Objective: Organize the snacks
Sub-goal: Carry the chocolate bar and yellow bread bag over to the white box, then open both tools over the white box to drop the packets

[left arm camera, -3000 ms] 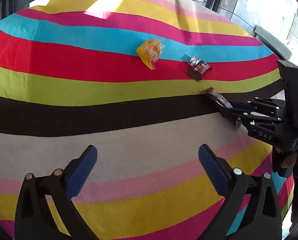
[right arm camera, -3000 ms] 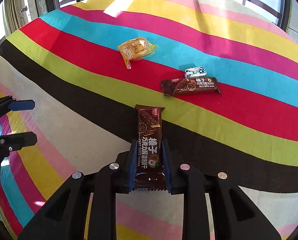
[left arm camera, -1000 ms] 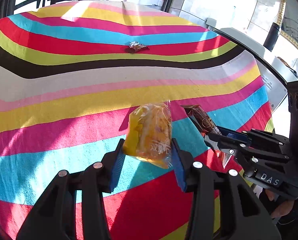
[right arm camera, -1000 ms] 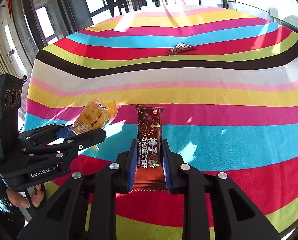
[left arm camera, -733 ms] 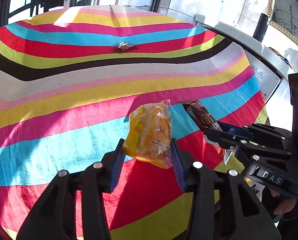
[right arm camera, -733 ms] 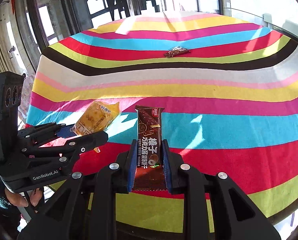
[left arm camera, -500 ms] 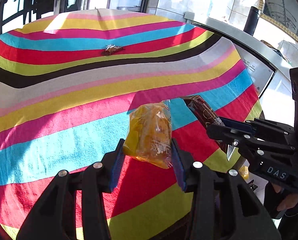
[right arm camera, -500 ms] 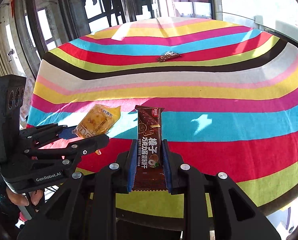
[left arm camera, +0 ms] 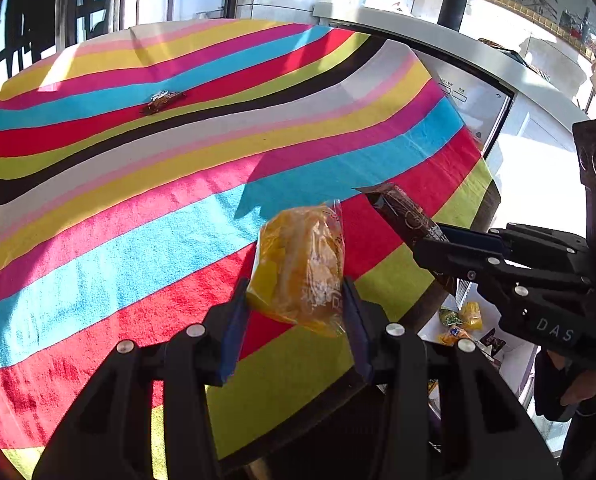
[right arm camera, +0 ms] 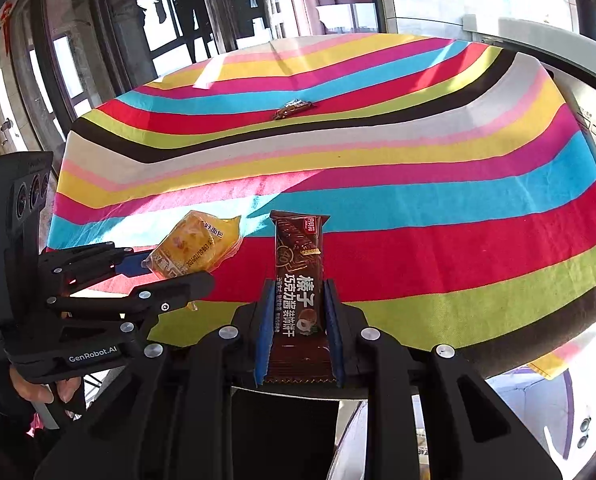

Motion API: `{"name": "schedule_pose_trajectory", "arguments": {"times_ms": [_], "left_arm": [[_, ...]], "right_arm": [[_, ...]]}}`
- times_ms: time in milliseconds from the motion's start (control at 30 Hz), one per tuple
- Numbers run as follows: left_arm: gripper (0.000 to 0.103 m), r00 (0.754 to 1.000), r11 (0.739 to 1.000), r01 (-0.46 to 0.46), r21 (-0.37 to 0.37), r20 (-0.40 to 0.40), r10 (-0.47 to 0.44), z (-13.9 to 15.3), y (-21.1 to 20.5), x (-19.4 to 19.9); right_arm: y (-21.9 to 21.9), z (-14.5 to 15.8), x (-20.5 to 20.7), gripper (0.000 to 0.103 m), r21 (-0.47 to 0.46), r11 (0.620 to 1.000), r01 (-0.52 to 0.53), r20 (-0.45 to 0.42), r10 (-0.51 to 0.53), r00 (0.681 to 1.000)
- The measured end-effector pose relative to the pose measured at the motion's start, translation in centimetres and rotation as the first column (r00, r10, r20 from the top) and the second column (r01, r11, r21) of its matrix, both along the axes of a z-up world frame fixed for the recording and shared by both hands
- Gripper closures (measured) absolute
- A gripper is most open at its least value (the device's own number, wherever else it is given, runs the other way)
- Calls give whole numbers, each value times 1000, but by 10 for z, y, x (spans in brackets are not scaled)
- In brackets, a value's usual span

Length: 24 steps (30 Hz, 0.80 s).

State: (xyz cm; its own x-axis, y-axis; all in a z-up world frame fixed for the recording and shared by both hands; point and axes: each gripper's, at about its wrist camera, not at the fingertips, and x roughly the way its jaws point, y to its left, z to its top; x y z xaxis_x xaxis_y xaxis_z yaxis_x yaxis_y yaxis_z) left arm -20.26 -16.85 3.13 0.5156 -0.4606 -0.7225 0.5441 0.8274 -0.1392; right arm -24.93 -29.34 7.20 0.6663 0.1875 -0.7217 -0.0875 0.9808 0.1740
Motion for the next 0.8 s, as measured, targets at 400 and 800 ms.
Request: {"name": "schedule_pose_trajectory", "arguments": {"times_ms": [400,800], "left_arm": [[58,977,977,213,19,-13,-213,2,-71,-41],[58,837,838,543,49,-112,-536,-26,-172,-97]], "right_arm": [[-62,-7,-56,79,-10,988,153,-24,-153,988],[-141,-57,-123,79,-96,914,395,-187,-406,894]]}}
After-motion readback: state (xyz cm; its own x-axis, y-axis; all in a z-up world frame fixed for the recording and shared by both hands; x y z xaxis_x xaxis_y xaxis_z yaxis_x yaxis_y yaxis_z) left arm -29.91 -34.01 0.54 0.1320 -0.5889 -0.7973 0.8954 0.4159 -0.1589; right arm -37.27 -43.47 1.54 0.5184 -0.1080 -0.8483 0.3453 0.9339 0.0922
